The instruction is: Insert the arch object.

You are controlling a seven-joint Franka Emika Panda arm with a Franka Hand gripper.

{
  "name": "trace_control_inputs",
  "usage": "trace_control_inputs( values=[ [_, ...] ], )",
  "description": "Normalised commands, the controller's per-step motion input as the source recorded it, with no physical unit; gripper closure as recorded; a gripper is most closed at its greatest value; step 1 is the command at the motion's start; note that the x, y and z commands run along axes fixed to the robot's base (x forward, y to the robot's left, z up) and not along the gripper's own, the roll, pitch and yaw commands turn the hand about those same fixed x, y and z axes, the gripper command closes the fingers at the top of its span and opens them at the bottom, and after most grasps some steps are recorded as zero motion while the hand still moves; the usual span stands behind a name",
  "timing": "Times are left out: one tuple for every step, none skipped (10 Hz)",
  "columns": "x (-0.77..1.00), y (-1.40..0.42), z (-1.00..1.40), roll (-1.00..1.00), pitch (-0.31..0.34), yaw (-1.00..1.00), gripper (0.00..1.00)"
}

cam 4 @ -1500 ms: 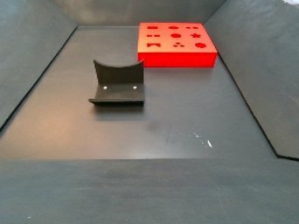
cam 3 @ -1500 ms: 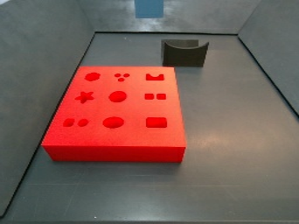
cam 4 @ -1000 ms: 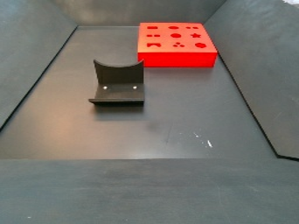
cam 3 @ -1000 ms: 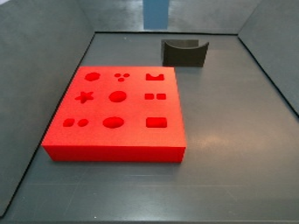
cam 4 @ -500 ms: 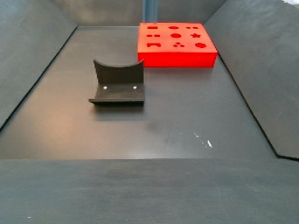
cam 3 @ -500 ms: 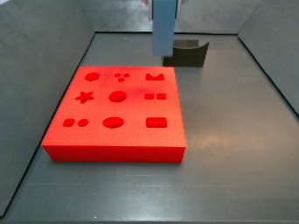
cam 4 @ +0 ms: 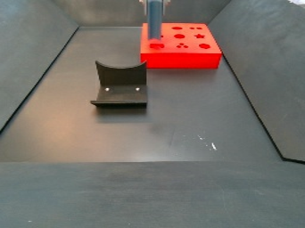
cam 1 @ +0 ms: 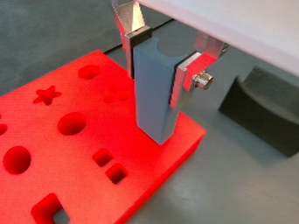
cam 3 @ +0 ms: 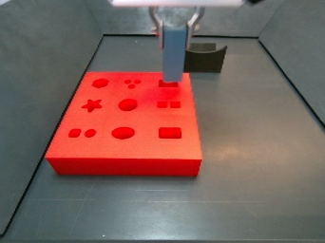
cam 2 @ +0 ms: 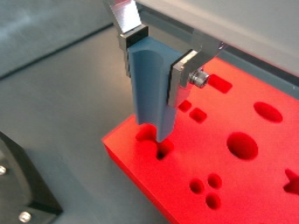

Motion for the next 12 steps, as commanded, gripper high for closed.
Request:
trace_control_inputs(
  values=[
    [-0.25, 0.04, -0.39, 0.05, 0.000, -0.07, 1.00],
    [-0.05, 0.08, -0.27, 0.00, 0.000, -0.06, 1.00],
    [0.05, 0.09, -0.19, 0.00, 0.000, 0.00, 1.00],
    [0.12, 0.16, -0.28, 0.00, 0.000, 0.00, 1.00],
    [0.10, 0.15, -0.31, 0.01, 0.000, 0.00, 1.00],
    [0.06, 0.07, -0.35, 0.03, 0.000, 0.00, 1.00],
    [0.00, 0.00, -0.42, 0.06, -0.011, 0.00, 1.00],
    [0.00, -0.13, -0.42, 0.08, 0.000, 0.00, 1.00],
    [0.00, -0.17, -0.34, 0.07, 0.000, 0.00, 1.00],
    [0.06, -0.13, -0.27, 0.00, 0.000, 0.00, 1.00],
    [0.12, 0.00, -0.31, 0.00, 0.000, 0.00, 1.00],
    [0.21, 0.04, -0.41, 0.01, 0.000, 0.00, 1.00]
  ],
)
